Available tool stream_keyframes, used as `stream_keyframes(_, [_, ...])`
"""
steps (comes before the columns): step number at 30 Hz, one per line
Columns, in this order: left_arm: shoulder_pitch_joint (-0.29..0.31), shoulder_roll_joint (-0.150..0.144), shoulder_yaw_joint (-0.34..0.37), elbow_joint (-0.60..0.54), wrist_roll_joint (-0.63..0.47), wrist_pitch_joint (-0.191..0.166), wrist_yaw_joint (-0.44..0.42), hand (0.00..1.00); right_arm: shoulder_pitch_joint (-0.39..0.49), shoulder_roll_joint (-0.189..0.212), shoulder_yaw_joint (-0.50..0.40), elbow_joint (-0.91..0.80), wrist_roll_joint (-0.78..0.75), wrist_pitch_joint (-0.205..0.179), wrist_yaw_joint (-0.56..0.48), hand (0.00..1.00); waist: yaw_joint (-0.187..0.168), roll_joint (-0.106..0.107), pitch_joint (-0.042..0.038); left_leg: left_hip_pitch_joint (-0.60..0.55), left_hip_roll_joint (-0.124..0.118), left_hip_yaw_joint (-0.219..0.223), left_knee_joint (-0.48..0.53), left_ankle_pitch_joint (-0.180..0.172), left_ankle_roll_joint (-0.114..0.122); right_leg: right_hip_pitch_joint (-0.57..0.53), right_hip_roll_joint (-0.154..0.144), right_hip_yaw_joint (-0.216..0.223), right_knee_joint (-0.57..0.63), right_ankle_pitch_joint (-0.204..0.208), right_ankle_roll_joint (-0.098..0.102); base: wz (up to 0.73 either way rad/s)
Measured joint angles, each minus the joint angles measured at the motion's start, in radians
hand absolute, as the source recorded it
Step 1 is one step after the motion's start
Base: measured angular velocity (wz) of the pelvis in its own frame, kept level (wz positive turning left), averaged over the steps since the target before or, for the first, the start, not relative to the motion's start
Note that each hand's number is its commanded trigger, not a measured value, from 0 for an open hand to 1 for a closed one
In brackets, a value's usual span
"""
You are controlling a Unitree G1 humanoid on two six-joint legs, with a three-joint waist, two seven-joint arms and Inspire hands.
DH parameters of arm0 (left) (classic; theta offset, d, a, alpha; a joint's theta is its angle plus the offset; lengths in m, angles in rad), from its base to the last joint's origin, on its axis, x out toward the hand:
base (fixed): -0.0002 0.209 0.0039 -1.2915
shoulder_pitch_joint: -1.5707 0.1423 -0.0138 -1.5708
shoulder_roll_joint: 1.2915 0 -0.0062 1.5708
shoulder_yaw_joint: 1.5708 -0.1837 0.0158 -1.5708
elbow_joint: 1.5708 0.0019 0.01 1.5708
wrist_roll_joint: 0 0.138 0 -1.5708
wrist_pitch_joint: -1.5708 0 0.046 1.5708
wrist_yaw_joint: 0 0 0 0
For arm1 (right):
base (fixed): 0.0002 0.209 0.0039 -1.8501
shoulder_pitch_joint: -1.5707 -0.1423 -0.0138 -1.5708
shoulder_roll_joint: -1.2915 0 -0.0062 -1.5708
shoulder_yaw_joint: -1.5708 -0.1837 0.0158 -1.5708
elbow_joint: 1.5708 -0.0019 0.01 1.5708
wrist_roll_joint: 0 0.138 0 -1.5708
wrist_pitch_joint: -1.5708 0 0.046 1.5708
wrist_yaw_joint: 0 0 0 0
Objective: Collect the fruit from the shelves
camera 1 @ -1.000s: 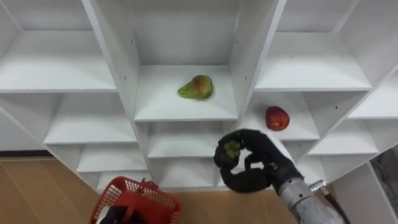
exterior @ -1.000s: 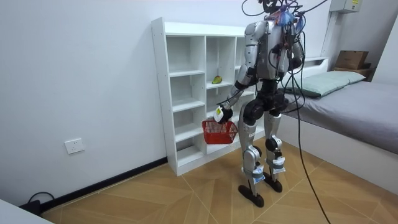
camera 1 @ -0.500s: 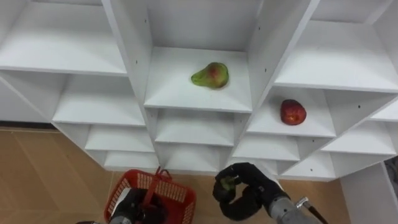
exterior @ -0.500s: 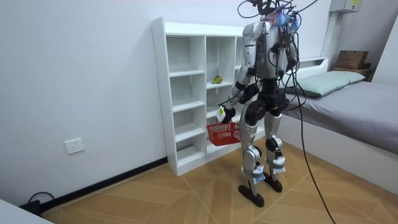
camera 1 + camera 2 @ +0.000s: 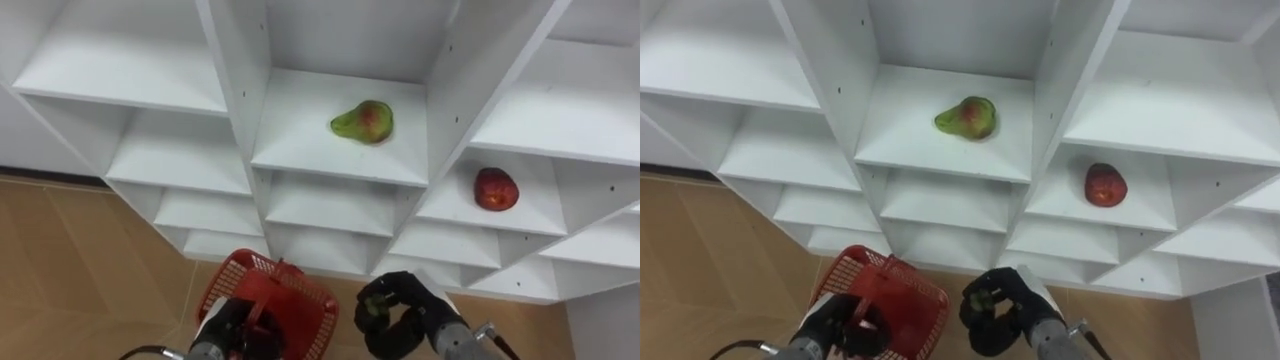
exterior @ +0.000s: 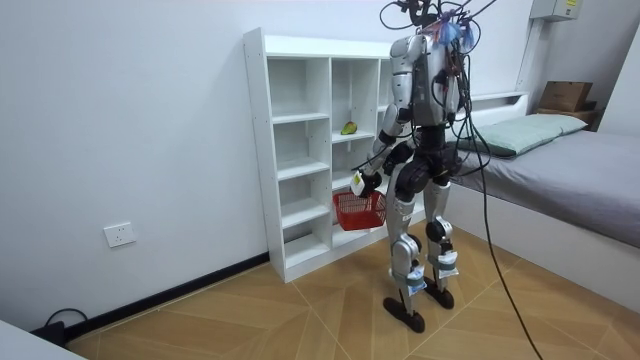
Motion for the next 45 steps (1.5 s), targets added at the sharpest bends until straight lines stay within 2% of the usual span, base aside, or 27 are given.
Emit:
stream_keyframes(3, [-0.016,0.002,-0.01,0.001,0.025,0.0,-0.018,1.0,-0.045,0.001,0.027,0.062,0.003,-0.002,0.002,1.0,0.011,0.002,0.0014,-0.013,0.0,-0.005,0.002,0.003,-0.001,-0.012,0.0,-0.001,0.0,0.0,0.0,0.07])
stream_keyframes(8, [-0.047,0.005,-0.034,0.023,0.05,-0.018,-0.057,1.0,-0.112,0.016,0.065,0.178,0.006,-0.008,0.003,1.0,0.026,0.018,0.0103,-0.021,-0.003,-0.018,0.001,0.007,-0.002,-0.015,-0.001,-0.005,0.0,0.0,0.0,0.07])
stream_keyframes(15, [-0.052,0.005,-0.059,0.031,0.069,-0.03,-0.09,1.0,-0.141,0.032,0.066,0.203,0.007,-0.033,0.001,1.0,0.035,0.018,0.0094,-0.037,-0.004,-0.02,0.0,0.008,-0.002,-0.034,-0.002,-0.004,0.003,0.0,0.0,0.0])
stream_keyframes(23, [-0.064,0.006,-0.093,0.031,0.07,-0.041,-0.106,1.0,-0.144,0.045,0.094,0.213,0.002,-0.035,-0.005,1.0,0.04,0.011,0.0083,-0.036,-0.005,-0.039,-0.004,0.008,-0.002,-0.036,-0.002,-0.008,0.006,0.0,0.0,0.0])
stream_keyframes(27, [-0.064,0.006,-0.122,0.036,0.07,-0.052,-0.118,1.0,-0.147,0.046,0.104,0.212,0.003,-0.042,-0.008,1.0,0.041,0.009,0.0084,-0.034,-0.007,-0.078,-0.006,0.009,-0.002,-0.047,-0.001,-0.008,0.023,0.0,0.0,-0.04])
stream_keyframes(28, [-0.064,0.006,-0.13,0.038,0.07,-0.055,-0.118,1.0,-0.147,0.047,0.105,0.21,0.001,-0.046,-0.008,1.0,0.044,0.009,0.0083,-0.032,-0.005,-0.107,-0.006,0.01,-0.003,-0.063,-0.001,-0.009,0.056,-0.001,0.0,-0.16])
stream_keyframes(29, [-0.066,0.001,-0.138,0.038,0.07,-0.057,-0.119,1.0,-0.149,0.047,0.107,0.204,0.001,-0.048,-0.008,1.0,0.045,0.011,0.0098,-0.028,0.007,-0.163,-0.006,0.011,-0.004,-0.101,-0.001,-0.013,0.116,-0.007,-0.003,-0.22])
stream_keyframes(30, [-0.066,0.002,-0.144,0.039,0.07,-0.058,-0.12,1.0,-0.15,0.048,0.109,0.202,0.001,-0.051,-0.007,1.0,0.047,0.011,0.0096,-0.025,0.011,-0.203,-0.006,0.012,-0.005,-0.121,0.004,-0.005,0.129,-0.029,-0.014,-0.42])
stream_keyframes(31, [-0.065,0.011,-0.145,0.039,0.071,-0.059,-0.12,1.0,-0.162,0.05,0.127,0.193,-0.001,-0.056,-0.007,1.0,0.051,0.009,0.0091,-0.033,0.015,-0.266,-0.002,0.01,-0.008,-0.152,0.03,0.05,0.034,-0.004,-0.043,-0.4])
stream_keyframes(32, [-0.067,0.017,-0.133,0.049,0.085,-0.057,-0.119,1.0,-0.18,0.048,0.154,0.179,-0.002,-0.062,-0.007,1.0,0.039,0.012,0.0076,-0.048,0.015,-0.267,0.0,0.001,-0.025,-0.152,0.035,0.037,-0.026,0.084,-0.054,-0.26])
stream_keyframes(33, [-0.071,0.012,-0.135,0.057,0.093,-0.058,-0.121,1.0,-0.179,0.046,0.163,0.173,-0.001,-0.065,-0.01,1.0,0.025,0.023,0.0059,-0.049,0.019,-0.251,-0.005,0.001,-0.029,-0.149,0.038,0.029,-0.027,0.088,-0.055,0.15])
stream_keyframes(34, [-0.078,0.003,-0.139,0.059,0.116,-0.058,-0.126,1.0,-0.179,0.039,0.17,0.172,-0.002,-0.066,-0.014,1.0,0.011,0.035,0.0047,-0.049,0.021,-0.187,-0.016,0.005,-0.034,-0.143,0.038,0.013,-0.024,0.088,-0.055,0.42])
stream_keyframes(35, [-0.087,0.0,-0.146,0.057,0.118,-0.058,-0.13,1.0,-0.176,0.037,0.174,0.173,-0.004,-0.065,-0.015,1.0,0.008,0.035,0.0065,-0.046,0.03,-0.105,-0.022,0.016,-0.038,-0.135,0.038,0.008,-0.022,0.087,-0.055,0.43])
stream_keyframes(37, [-0.093,-0.001,-0.156,0.055,0.118,-0.059,-0.132,1.0,-0.175,0.038,0.18,0.173,-0.01,-0.065,-0.008,1.0,0.009,0.033,0.0064,-0.031,0.042,-0.023,-0.038,0.027,-0.031,-0.127,0.039,0.003,-0.013,0.083,-0.053,0.44])
stream_keyframes(38, [-0.099,-0.001,-0.166,0.056,0.118,-0.059,-0.132,1.0,-0.178,0.041,0.18,0.173,-0.008,-0.066,-0.006,1.0,0.014,0.029,0.0082,-0.03,0.042,-0.006,-0.04,0.029,-0.03,-0.123,0.038,0.002,-0.014,0.077,-0.052,0.35])
stream_keyframes(40, [-0.095,-0.001,-0.168,0.056,0.118,-0.058,-0.133,1.0,-0.18,0.042,0.18,0.173,-0.004,-0.066,-0.003,1.0,0.029,0.022,0.0112,-0.026,0.04,0.0,-0.04,0.029,-0.029,-0.121,0.038,0.0,-0.015,0.076,-0.052,0.04])
stream_keyframes(45, [-0.09,-0.007,-0.168,0.049,0.118,-0.058,-0.146,1.0,-0.178,0.053,0.184,0.184,-0.003,-0.066,0.023,1.0,0.041,0.022,0.0112,-0.035,0.029,0.007,-0.033,0.033,-0.022,-0.121,0.031,-0.005,-0.014,0.075,-0.051,0.05])
